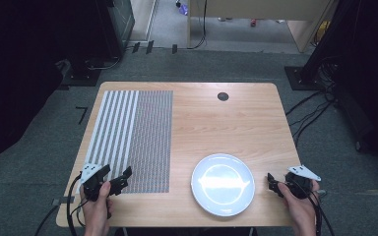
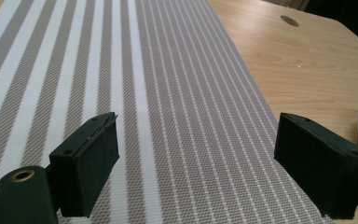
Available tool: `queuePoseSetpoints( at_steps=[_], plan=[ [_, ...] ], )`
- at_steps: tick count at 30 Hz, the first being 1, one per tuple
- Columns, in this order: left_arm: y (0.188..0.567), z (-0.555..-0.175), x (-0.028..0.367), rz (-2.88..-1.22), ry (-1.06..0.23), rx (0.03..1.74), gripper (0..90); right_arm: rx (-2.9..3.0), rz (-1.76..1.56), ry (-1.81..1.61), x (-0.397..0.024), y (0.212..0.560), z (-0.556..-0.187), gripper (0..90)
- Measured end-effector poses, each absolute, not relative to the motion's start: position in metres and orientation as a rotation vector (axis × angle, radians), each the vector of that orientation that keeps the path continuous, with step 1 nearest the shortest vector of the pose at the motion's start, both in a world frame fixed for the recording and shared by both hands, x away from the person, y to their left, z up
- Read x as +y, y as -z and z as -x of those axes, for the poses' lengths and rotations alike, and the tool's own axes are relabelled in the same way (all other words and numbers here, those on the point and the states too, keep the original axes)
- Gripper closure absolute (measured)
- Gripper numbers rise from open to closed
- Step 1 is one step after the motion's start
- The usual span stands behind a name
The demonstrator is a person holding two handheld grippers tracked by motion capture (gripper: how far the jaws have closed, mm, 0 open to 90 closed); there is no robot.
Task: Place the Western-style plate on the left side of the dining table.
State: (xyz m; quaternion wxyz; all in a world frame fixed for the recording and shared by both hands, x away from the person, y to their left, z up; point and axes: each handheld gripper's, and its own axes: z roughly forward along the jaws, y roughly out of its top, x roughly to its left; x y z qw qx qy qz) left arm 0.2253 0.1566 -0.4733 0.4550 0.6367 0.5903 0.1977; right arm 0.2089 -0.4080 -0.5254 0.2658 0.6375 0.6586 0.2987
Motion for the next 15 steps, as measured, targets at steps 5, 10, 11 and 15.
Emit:
queuePoseSetpoints(
  at_steps=[5,10,11,15],
  plan=[
    [0.465,-0.231,0.138,-1.532,-0.494,1.448,14.6,1.778,-1.72,-0.812,-0.408,0.525,-0.209,15.2],
    [0.468,-0.232,0.121,-1.565,-0.531,1.44,14.9,1.777,-1.719,-0.811,-0.408,0.525,-0.208,14.7],
    [0.47,-0.233,0.118,-1.578,-0.529,1.433,14.9,1.778,-1.722,-0.814,-0.408,0.525,-0.208,14.3],
    [0.475,-0.233,0.107,-1.617,-0.503,1.397,15.0,1.799,-1.707,-0.821,-0.406,0.525,-0.209,13.9]
  ],
)
